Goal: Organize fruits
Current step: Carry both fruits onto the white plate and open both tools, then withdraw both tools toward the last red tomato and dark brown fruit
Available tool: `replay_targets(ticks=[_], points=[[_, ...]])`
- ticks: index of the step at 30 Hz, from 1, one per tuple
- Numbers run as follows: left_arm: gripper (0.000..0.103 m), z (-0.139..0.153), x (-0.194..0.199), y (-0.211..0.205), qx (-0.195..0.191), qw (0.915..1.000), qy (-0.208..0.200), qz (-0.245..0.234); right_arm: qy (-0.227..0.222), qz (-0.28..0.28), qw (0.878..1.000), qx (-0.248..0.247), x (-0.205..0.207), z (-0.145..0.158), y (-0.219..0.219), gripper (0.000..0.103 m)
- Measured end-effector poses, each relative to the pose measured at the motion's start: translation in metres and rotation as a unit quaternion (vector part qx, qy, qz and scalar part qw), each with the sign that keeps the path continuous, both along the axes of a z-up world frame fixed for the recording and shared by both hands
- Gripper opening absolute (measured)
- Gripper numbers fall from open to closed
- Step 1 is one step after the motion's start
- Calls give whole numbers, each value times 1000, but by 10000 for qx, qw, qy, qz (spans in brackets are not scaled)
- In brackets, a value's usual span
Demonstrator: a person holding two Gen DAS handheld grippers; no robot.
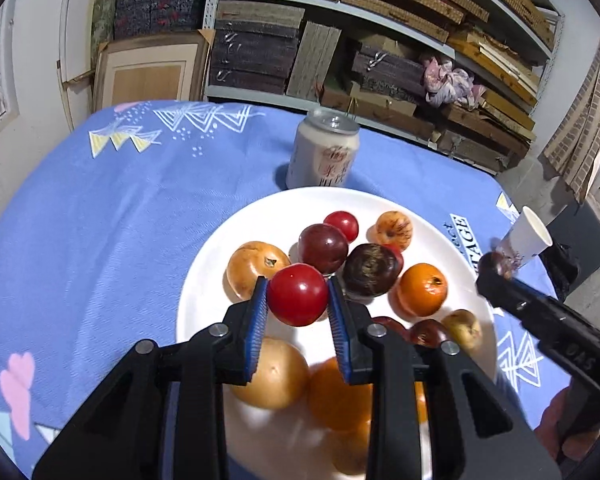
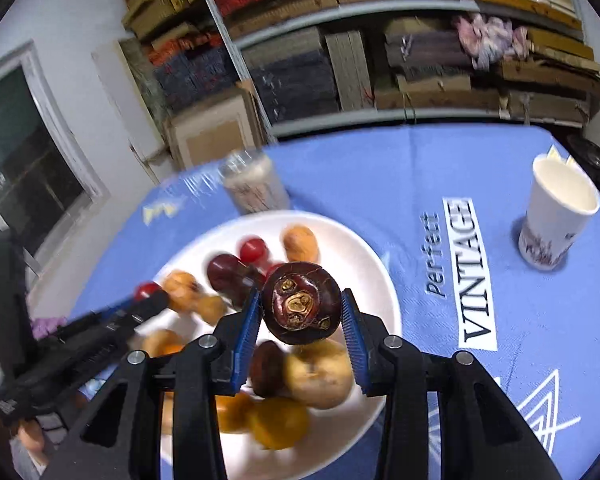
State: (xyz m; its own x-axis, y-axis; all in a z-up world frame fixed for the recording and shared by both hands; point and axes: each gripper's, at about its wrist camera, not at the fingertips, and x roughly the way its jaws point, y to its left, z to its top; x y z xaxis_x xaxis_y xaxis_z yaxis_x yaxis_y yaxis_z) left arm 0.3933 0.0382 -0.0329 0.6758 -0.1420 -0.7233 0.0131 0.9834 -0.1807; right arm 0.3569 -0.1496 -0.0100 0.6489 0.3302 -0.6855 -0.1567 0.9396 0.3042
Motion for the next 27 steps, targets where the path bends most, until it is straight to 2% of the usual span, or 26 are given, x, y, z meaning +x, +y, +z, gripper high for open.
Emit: replay_targets(ticks=[3,7,9,11,16,18,21,23,27], points=[[29,-12,6,-1,16,9999,158,-64,163,-90,9998,73,8,-12,-6,41],[31,-14,5,-6,149,9998,91,-86,269,-122,9995,79,13,-23,-5,41],[40,-14,3,-8,205,9998,42,-75,218,-160,9996,98,11,-23,-6,43],[45,-13,2,-10,271,9996,-8,-68,182,-158,9997,57,10,-23,-6,44],[48,-12,0,-11,273,9996,-32,-108,180,-173,9996,130,10,-20,-9,44],[59,-10,-2,-9,284,9996,-53,-60,160,-195,9995,171,9,-17,-11,45],[61,-2,-5,-4,211,9997,-136,-27,3,-249,9993,294,2,-5,-17,49],[64,5,-9,-1,177,9996,-209,8,-115,-255,9989,387,-5,5,-19,59],[76,23,-25,3,362,9981,-448,210,-368,-233,9972,608,-25,26,-18,74]])
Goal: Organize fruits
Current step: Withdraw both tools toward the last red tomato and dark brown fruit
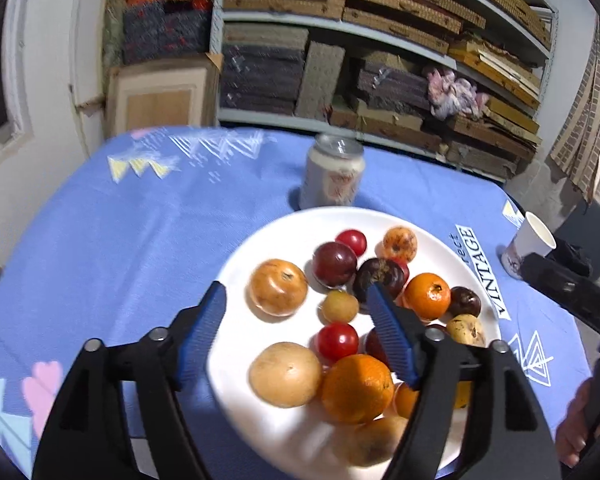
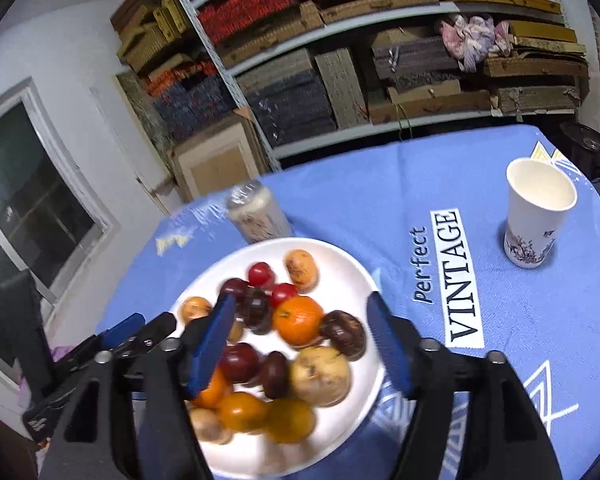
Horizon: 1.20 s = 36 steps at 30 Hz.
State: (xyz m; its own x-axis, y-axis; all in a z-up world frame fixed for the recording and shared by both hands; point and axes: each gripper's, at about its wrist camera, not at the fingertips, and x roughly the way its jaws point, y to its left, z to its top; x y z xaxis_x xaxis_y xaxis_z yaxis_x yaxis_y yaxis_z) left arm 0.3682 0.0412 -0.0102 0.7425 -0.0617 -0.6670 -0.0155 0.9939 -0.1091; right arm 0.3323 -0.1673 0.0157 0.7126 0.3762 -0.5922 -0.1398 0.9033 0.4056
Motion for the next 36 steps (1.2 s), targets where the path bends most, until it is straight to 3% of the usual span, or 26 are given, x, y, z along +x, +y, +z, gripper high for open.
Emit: replay_targets(ticks=[4,8,12,16,21,26,31,36], points=[[80,8,-35,2,0,10000,-24,-34,-104,43,9999,112,-27,17,5,84],[86,-6,-92,3,208,9998,-41,-41,-153,155,9998,-17,-64,25,11,88],[86,-23,-143,-4,186,9997,43,-172,-287,73,9995,-58,-117,15,0,91],[86,-30,-182,-30,626,9963,-159,-562,-351,-144,9989,-279,-160,-6,-12,92],[85,-44,-190,-51,1007,9912,-136,-852,-224,-67,9992,-321,-169,-18,-14,92],[74,-55,-178,-48,810,9923,237,-909,-262,-1,9992,-304,-171,-15,-16,92],[74,-58,-178,-47,698,9924,281,-970,-232,38,9991,-365,-171,-15,-12,92],[59,-59,-179,-52,674,9903,264,-1185,-214,93,9987,-443,-171,-16,-7,92]])
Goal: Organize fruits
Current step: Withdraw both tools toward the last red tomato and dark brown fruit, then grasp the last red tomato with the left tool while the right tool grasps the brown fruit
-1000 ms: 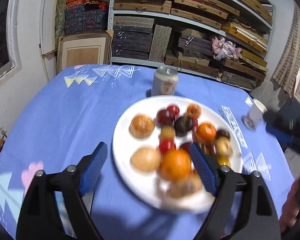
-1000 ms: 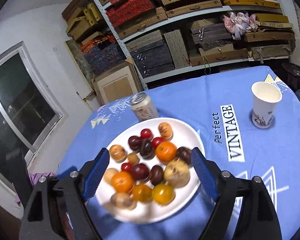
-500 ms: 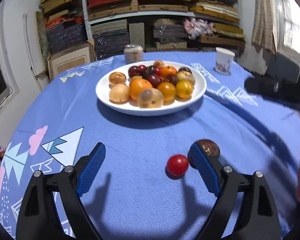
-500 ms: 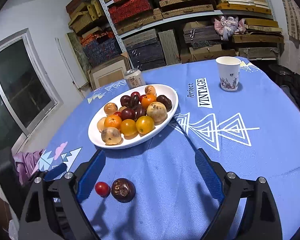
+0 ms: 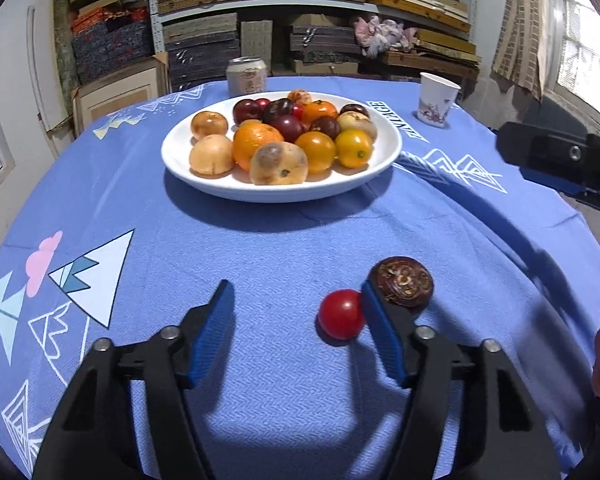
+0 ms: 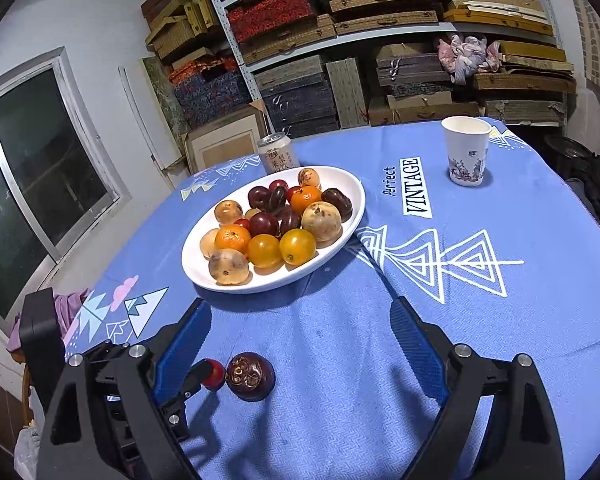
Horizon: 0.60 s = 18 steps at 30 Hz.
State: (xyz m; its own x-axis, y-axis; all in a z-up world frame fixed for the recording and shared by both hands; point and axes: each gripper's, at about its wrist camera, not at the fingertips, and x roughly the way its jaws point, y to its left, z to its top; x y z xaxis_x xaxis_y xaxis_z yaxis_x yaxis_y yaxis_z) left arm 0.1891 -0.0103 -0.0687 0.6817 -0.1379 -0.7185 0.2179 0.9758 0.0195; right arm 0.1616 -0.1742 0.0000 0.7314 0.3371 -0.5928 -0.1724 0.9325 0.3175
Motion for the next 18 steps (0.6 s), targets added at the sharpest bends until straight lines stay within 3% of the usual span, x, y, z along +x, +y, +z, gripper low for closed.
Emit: replay_targets(ticks=[8,17,18], points=[[45,0,-1,-10,-10,9994,45,-339,52,31,10000,-18,0,-1,2,92],[41,-3,-1,-17,-6,9985,150,-535,91,135,9999,-51,0,-2,5,92],[36,-3,-1,-17,-11,9983,149,-558,92,135,9999,-53,0,-2,5,92]])
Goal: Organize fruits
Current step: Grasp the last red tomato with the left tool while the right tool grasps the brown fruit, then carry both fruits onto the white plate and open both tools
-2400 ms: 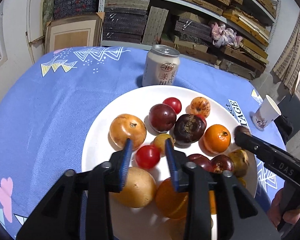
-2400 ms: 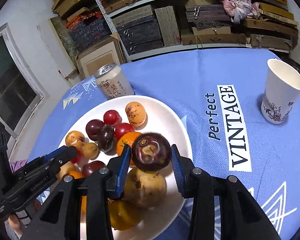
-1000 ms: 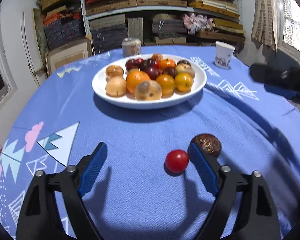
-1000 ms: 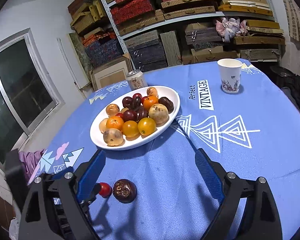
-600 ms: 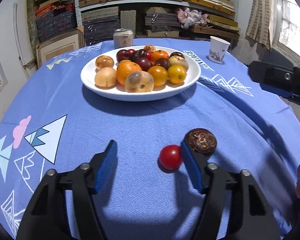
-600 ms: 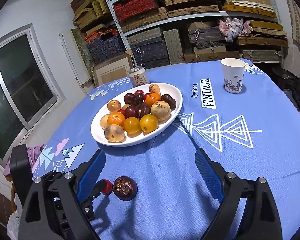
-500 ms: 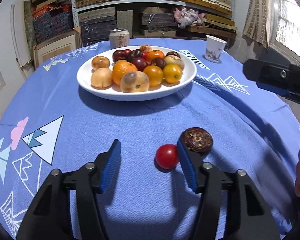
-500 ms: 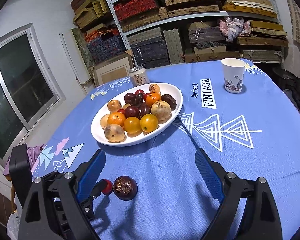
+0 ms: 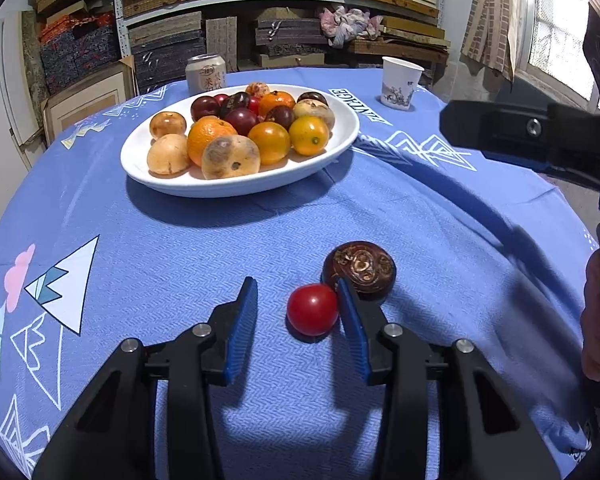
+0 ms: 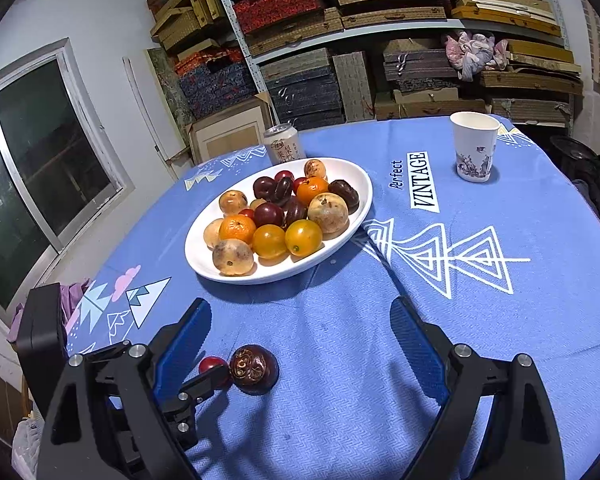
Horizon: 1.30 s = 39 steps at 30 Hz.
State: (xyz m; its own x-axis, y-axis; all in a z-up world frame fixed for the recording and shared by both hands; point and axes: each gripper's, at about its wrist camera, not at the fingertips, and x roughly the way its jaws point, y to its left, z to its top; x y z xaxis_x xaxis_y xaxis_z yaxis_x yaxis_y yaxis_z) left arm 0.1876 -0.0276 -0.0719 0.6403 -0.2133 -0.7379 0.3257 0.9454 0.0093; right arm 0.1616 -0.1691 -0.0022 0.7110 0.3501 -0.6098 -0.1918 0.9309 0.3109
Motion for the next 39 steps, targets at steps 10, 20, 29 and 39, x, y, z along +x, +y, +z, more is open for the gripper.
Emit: replay_targets(ticks=[10,20,29,39], points=[[22,16,3,36,-376,9973,-179,608,459,735,9929,-815,2,-22,37,92],[22,26,7,62,-370,9914,-424,1180,441,1263,9707,-1996,2,-49,95,65],[22,30,4,60,-234,9903,-582,1240,468,1248,9697,-2046,3,-53,97,44],[22,35,-1,57,28,9868,-892,1348,398,1136,9793,-1626,1,-40,83,44]])
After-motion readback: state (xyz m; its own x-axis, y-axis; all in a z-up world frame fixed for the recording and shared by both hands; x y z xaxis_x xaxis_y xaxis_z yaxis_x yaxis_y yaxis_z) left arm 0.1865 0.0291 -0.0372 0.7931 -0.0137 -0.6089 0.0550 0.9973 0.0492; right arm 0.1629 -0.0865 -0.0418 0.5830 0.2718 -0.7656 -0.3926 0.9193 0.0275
